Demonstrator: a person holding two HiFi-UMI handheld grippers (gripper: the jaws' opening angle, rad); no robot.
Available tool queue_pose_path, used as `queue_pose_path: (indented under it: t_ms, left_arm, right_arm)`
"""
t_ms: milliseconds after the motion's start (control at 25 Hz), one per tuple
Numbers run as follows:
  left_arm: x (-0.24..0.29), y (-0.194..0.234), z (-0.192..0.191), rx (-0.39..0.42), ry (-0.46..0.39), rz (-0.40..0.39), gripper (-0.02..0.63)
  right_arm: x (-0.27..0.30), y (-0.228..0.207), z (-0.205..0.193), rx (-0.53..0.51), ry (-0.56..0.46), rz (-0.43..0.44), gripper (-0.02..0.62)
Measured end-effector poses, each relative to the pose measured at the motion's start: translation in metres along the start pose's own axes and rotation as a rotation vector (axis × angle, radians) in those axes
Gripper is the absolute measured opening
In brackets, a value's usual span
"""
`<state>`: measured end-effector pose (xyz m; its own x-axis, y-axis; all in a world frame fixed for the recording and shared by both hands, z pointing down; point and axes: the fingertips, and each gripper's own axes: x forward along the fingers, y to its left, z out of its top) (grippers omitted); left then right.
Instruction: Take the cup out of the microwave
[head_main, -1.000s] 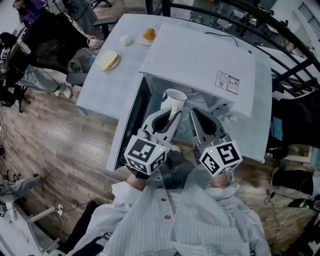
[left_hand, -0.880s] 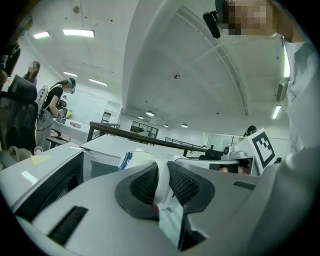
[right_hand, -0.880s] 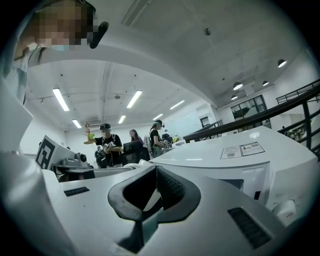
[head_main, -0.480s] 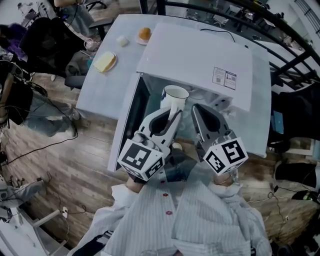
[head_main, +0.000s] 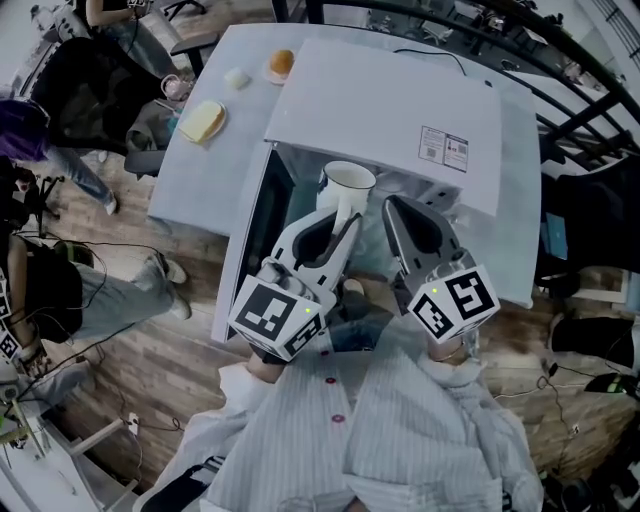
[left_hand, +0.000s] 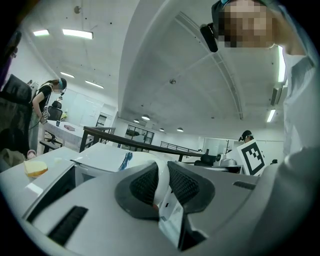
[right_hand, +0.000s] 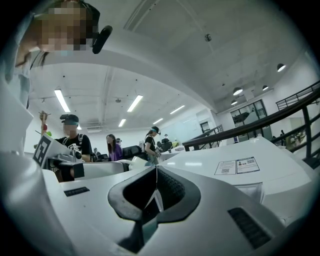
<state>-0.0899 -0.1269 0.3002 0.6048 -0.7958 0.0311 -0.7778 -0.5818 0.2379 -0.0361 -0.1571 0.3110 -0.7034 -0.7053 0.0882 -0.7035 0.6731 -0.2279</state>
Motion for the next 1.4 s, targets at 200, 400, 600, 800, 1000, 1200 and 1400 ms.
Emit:
queue_pose_path:
  t_ms: [200,400,600,800,1000,1200,1400]
  left_arm:
    - [0.001,0.001,-0.001,0.000,0.001,0.000,0.064]
    - [0.002,0.001,-0.002,0.004,0.011,-0.012,0.064]
    - [0.002,0.002,-0.003,0.007,0.017,-0.015,0.065]
    - [0.002,0.002,-0.004,0.005,0.016,-0.008,0.065]
    - [0.001,0.002,-0.002,0.003,0.015,-0.003,0.064]
    - [0.002,0.001,-0.002,-0.002,0.015,0.000,0.064]
    - [0.003,0.002,-0.004,-0.012,0.018,0.004,0.064]
  right_arm:
    - [0.003,0.002,0.000,-0.003,0.002,0.009,0.035]
    - [0.008,0.004,-0.002,0.001,0.013,0.023,0.035]
    - [0.010,0.004,-0.004,0.010,0.017,0.022,0.034]
    - [0.009,0.002,-0.005,0.011,0.020,0.018,0.034]
    - [0.006,0.002,-0.003,0.012,0.021,0.019,0.034]
    - [0.005,0.002,-0.005,0.015,0.029,0.019,0.034]
    - [0.006,0.002,-0.006,0.019,0.033,0.022,0.034]
